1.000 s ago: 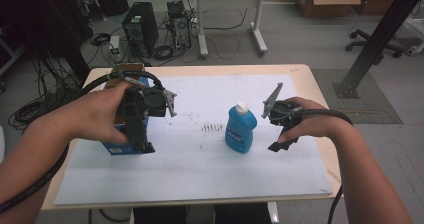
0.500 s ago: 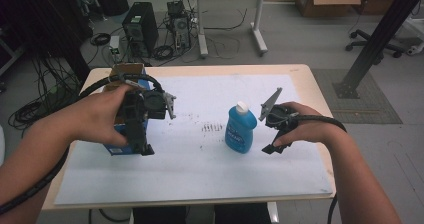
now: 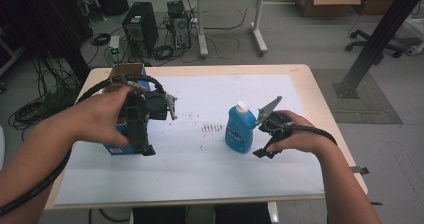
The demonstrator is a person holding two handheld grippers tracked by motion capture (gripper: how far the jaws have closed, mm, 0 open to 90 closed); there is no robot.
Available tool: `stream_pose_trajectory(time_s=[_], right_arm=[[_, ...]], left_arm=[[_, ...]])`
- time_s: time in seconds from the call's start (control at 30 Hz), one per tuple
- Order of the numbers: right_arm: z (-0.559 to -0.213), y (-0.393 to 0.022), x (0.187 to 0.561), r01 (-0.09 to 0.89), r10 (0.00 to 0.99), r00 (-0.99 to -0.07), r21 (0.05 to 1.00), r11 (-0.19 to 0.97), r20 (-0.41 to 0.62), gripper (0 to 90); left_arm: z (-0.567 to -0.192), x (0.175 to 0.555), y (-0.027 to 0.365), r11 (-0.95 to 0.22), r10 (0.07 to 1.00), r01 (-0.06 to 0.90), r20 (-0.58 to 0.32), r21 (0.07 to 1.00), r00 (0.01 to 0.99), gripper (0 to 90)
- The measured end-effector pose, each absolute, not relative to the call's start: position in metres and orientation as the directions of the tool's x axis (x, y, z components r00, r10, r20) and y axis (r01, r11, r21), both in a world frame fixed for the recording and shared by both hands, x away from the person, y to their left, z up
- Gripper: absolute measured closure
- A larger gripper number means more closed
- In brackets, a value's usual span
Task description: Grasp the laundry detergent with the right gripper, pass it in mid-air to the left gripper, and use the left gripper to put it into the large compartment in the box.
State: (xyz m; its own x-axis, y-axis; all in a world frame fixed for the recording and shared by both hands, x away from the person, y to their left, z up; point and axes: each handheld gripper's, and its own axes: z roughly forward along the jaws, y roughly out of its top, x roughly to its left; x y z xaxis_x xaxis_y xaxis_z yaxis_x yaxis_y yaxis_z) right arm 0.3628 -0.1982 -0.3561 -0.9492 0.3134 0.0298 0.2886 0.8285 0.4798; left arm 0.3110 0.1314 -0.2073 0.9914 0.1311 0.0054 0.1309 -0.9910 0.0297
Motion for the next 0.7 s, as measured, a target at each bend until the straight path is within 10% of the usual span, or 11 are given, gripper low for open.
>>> stream_pose_trajectory(time_s=[0.7], right_arm=[[-0.377,-0.189,0.365,0.322,0.419,-0.908,0.654,0.685,0.009,4.1]], left_arm=[[-0.208,0.309,0.134,-0.99,0.133,0.133,0.009,0.037,0.991,0.2]])
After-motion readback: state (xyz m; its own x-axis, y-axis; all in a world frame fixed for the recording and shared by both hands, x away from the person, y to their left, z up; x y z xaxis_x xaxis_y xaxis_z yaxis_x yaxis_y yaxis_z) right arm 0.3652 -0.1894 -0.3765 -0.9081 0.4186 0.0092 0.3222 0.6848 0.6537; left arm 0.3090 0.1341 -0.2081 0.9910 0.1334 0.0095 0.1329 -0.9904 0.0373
